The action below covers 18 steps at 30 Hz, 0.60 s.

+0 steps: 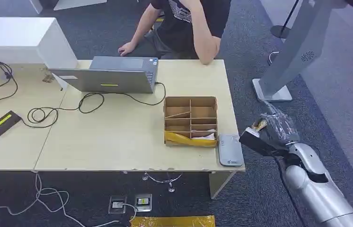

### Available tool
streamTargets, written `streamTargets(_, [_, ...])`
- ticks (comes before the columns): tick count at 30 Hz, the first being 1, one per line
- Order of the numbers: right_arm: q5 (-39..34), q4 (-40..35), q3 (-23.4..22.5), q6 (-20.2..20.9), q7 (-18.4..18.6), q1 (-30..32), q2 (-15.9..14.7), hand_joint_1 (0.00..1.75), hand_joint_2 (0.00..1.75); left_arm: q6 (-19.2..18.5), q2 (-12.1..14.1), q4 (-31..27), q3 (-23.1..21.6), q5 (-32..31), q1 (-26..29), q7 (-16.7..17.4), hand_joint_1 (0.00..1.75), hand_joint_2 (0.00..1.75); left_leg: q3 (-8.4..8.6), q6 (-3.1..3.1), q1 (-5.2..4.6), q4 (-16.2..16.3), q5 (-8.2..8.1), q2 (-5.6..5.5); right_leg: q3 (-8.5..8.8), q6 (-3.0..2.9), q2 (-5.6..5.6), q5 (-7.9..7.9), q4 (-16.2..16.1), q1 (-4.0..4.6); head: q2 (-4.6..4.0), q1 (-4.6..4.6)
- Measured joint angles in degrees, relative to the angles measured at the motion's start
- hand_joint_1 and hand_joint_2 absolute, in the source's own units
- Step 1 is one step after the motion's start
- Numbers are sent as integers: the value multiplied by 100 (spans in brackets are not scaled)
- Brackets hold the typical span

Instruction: Pass the card to the sensor for recognition and then transmit it.

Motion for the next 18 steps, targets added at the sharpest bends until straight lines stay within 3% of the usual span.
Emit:
streamTargets(9, [-94,-317,361,-105,232,480,52,175,175,4,26,0,0,15,1,0,0,0,0,-2,0,-1,-2,0,-1,-1,0,-1,0,0,0,2])
streamTargets(18, [-365,-354,640,-136,295,575,111,175,175,9,31,0,0,50,3,0,0,0,0,-2,0,-1,-2,1,-1,-1,1,-1,0,0,0,2])
